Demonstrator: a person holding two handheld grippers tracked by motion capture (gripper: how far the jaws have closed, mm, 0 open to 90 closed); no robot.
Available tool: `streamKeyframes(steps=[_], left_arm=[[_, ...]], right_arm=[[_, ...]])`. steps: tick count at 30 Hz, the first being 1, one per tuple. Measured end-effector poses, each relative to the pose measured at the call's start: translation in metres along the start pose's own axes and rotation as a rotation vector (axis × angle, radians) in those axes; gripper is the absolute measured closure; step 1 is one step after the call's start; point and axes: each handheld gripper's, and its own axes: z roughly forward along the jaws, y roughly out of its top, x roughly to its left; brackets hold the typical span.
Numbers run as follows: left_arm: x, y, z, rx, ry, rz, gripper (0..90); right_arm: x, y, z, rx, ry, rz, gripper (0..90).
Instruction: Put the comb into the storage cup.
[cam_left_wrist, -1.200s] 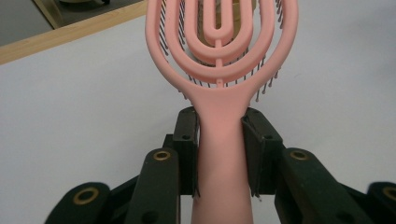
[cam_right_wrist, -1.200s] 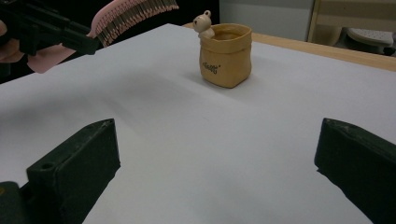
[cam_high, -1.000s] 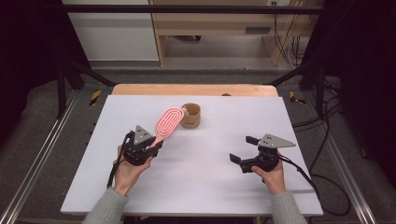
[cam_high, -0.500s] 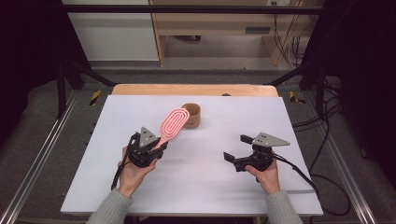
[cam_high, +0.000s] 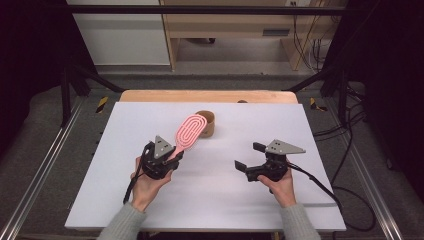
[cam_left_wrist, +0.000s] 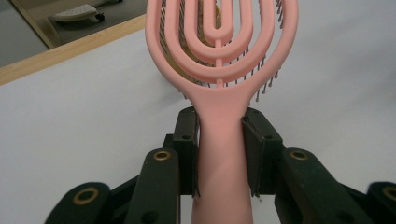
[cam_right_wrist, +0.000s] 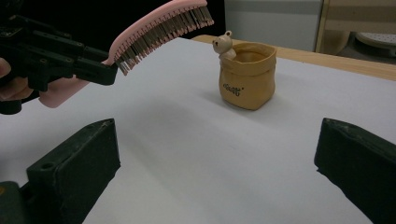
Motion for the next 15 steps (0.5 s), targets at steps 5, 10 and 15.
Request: streamKeyframes(steps=[5, 10, 15], left_arm=[[-0.004, 0.002, 0.001, -0.006, -0.001, -0.005, 68.6], [-0.009, 0.005, 0.002, -0.01, -0.008, -0.008, 68.6], [-0.016, 0.007, 0.004, -0.022, -0.01, -0.015, 68.6]], right_arm=[[0.003, 0.004, 0.004, -0.005, 0.005, 0.0, 0.4], [0.005, 0.009, 0.007, -0.01, 0.004, -0.003, 0.4], [0.009, 0.015, 0.014, -0.018, 0.011, 0.0, 0.4]])
